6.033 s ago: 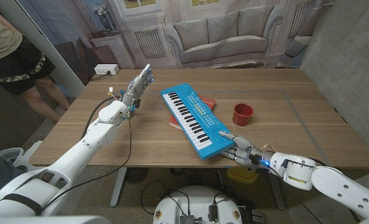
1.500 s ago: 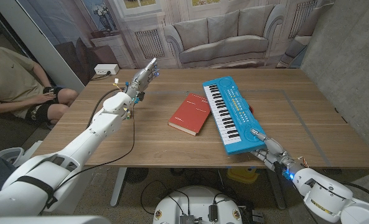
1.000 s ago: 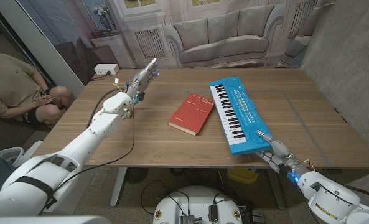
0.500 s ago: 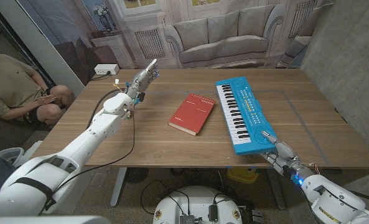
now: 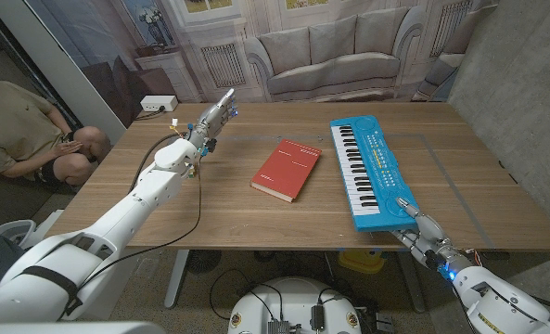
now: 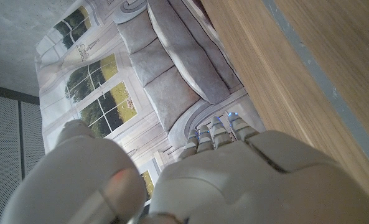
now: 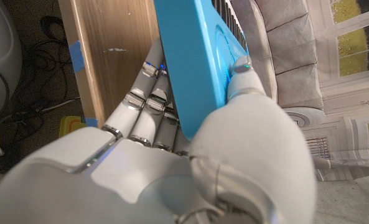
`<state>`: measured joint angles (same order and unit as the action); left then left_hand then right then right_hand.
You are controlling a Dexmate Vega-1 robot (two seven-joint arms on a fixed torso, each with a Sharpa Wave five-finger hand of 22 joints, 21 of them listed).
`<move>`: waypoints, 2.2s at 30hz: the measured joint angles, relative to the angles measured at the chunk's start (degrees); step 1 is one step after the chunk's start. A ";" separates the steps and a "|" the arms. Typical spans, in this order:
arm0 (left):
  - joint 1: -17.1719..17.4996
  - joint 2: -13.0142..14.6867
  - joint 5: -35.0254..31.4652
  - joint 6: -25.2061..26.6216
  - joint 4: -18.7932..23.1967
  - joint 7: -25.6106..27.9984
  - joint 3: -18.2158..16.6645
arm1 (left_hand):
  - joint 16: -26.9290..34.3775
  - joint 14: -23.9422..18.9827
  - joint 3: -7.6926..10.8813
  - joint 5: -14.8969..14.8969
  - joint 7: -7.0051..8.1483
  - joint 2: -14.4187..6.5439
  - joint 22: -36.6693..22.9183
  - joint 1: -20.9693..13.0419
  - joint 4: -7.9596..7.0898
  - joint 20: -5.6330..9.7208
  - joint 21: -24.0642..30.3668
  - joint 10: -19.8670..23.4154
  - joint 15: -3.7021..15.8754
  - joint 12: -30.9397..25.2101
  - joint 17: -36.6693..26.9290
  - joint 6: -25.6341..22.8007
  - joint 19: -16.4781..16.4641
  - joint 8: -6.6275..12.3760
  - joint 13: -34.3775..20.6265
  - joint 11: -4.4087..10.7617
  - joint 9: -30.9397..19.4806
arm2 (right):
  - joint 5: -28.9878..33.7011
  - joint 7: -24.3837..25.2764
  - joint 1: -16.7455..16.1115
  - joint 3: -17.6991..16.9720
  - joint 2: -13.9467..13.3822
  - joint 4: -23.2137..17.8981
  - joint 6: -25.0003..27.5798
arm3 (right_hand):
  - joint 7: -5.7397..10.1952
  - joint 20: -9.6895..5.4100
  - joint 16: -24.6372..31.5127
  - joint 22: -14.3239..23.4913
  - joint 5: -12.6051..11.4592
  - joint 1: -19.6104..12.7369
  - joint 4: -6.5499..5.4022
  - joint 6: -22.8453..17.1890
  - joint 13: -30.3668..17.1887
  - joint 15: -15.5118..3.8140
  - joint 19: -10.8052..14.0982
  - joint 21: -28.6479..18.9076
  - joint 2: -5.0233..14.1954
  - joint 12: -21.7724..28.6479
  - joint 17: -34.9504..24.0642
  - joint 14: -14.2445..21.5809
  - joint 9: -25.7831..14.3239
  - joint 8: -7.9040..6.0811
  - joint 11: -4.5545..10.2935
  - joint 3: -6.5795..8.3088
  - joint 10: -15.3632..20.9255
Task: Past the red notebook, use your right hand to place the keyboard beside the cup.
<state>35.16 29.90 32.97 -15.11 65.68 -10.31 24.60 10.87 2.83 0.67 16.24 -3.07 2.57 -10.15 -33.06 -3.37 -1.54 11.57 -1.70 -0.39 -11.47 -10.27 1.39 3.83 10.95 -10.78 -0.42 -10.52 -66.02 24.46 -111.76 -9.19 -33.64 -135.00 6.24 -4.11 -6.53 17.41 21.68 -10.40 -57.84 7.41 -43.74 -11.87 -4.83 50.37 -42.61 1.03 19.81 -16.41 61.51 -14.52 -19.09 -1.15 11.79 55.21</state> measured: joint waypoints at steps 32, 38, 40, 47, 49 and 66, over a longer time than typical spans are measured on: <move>-0.18 -0.57 0.00 0.50 -0.57 -0.13 0.46 | 0.00 0.31 -0.46 0.00 0.00 -0.23 0.00 -0.23 0.03 0.00 0.00 -0.31 -0.31 0.00 0.00 0.00 0.00 0.00 0.00 -0.31 0.00 | -2.06 4.49 -0.03 -1.87 -0.48 -2.22 2.96 | 0.02 0.01 -0.01 0.00 0.23 -0.02 0.49 -1.02 -0.11 -0.30 0.00 -1.54 -0.01 0.00 -0.29 0.68 -0.27 0.37 -0.05 0.49 1.11; -0.18 -0.87 0.17 0.40 -1.10 -0.14 0.47 | 0.00 0.31 -0.46 0.00 0.00 -0.23 0.00 -0.23 0.03 0.00 0.00 -0.31 -0.31 0.00 0.00 0.00 0.00 0.00 0.00 -0.31 0.00 | -2.81 5.79 0.42 -3.15 -1.29 -3.57 4.84 | 0.02 0.01 -0.05 -0.16 0.23 -0.02 0.49 -1.02 -0.11 -0.29 0.00 -1.72 -0.02 0.00 -0.29 0.69 -0.26 0.25 -0.04 0.49 1.10; -0.18 -0.92 0.20 0.36 -1.19 -0.15 0.46 | 0.00 0.31 -0.45 0.00 0.00 -0.23 0.00 -0.23 0.03 0.00 0.00 -0.31 -0.31 0.00 0.00 0.00 0.00 0.00 0.00 -0.31 0.00 | -3.06 6.07 0.59 -3.54 -1.48 -3.92 5.41 | 0.01 0.01 -0.05 -0.18 0.23 -0.02 0.49 -1.03 -0.11 -0.28 0.00 -1.72 -0.02 0.00 -0.28 0.69 -0.27 0.10 -0.04 0.49 1.10; -0.15 -1.09 0.31 0.14 -1.45 -0.19 0.47 | 0.00 0.31 -0.45 0.00 0.00 -0.23 0.00 -0.23 0.03 0.00 0.00 -0.31 -0.31 0.00 0.00 0.00 0.00 0.00 0.00 -0.31 0.00 | -3.85 6.56 0.97 -4.45 -1.72 -4.53 6.79 | 0.02 0.01 -0.16 -0.20 0.23 -0.03 0.49 -1.03 -0.11 -0.20 0.00 -1.78 -0.03 0.00 -0.27 0.78 -0.29 0.08 -0.04 0.49 1.09; -0.14 -1.16 0.33 0.10 -1.52 -0.19 0.46 | 0.00 0.31 -0.45 0.00 0.00 -0.23 0.00 -0.23 0.03 0.00 0.00 -0.31 -0.31 0.00 0.00 0.00 0.00 0.00 0.00 -0.31 0.00 | -4.20 6.58 1.12 -4.71 -1.72 -4.58 7.27 | 0.02 0.01 -0.16 -0.25 0.23 -0.03 0.49 -1.03 -0.11 -0.19 0.00 -2.11 -0.03 0.00 -0.27 0.79 -0.53 0.08 -0.04 0.48 1.09; -0.34 -1.29 0.20 0.03 -1.66 -0.13 0.58 | 0.00 0.31 -0.60 0.00 0.00 -0.23 0.00 -0.23 -0.12 0.00 0.00 -0.31 -0.31 0.00 0.00 0.00 0.00 0.00 0.00 -0.31 0.00 | -5.25 5.09 1.77 -5.02 -0.67 -3.04 7.93 | -0.16 0.11 0.00 -0.26 0.22 -0.04 0.65 -1.21 -0.16 0.00 -0.10 -2.65 -0.04 0.00 -0.20 0.98 -0.67 0.14 -0.26 0.65 1.31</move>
<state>34.82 28.62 33.17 -15.08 64.02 -10.45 25.18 10.87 3.14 0.07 16.25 -3.07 2.34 -10.15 -33.29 -3.49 -1.54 11.57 -2.00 -0.70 -11.47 -10.27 1.39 3.83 10.95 -10.78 -0.73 -10.52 -71.27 29.56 -109.99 -14.20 -34.31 -138.04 14.18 -4.28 -6.42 17.40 21.41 -10.18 -57.88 8.06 -44.95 -12.03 -4.83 50.28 -45.26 1.00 19.81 -16.61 62.49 -15.20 -18.95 -1.40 12.45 56.53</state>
